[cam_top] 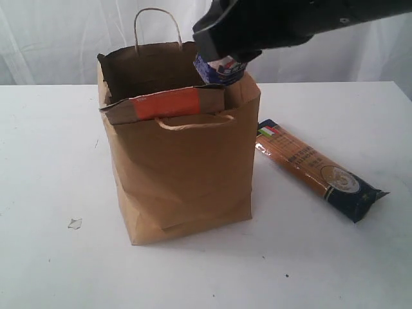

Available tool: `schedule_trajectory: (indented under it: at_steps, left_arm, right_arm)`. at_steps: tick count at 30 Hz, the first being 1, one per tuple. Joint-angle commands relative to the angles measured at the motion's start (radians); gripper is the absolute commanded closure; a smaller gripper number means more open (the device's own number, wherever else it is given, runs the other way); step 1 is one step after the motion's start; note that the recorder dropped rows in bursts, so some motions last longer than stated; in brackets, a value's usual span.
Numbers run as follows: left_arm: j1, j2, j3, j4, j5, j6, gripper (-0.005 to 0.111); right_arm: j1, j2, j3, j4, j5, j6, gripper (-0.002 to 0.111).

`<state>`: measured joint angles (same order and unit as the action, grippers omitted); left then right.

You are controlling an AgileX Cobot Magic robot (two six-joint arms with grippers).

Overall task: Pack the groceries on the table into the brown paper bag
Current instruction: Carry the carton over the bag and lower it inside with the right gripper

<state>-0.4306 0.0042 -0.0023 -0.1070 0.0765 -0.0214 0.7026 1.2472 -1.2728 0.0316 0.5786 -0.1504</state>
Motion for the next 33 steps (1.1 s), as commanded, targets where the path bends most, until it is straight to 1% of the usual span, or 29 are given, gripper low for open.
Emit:
schedule_trajectory:
  at_steps: [1,6,9,15,19,27,33]
  left_arm:
    - [0.003,-0.004,0.002,-0.003,0.002,-0.001,0.107]
    - [0.003,-0.004,0.002,-0.003,0.002,-0.001,0.107]
    - [0.003,-0.004,0.002,-0.003,0.002,-0.001,0.107]
    - [0.003,-0.004,0.002,-0.003,0.002,-0.001,0.107]
    - [0.003,-0.004,0.002,-0.003,0.002,-0.001,0.107]
    - [0.003,-0.004,0.002,-0.003,0.002,-0.001,0.107]
    - [0.003,-0.004,0.002,-0.003,0.002,-0.001,0.107]
  right_arm:
    - [-0.019,0.065,-0.089,-0.006,0.017,0.002,0.1]
    - [-0.05,0.147,-0.192,-0.006,0.039,0.002,0.1]
    - [-0.05,0.187,-0.226,-0.004,0.078,-0.003,0.1]
    - [-0.05,0.276,-0.23,0.04,0.108,-0.003,0.1]
    - [-0.05,0.329,-0.23,0.136,0.081,-0.082,0.1]
    - [-0.05,0.368,-0.241,0.149,0.038,-0.091,0.1]
    - [-0.05,0.384,-0.278,0.151,0.076,-0.091,0.1]
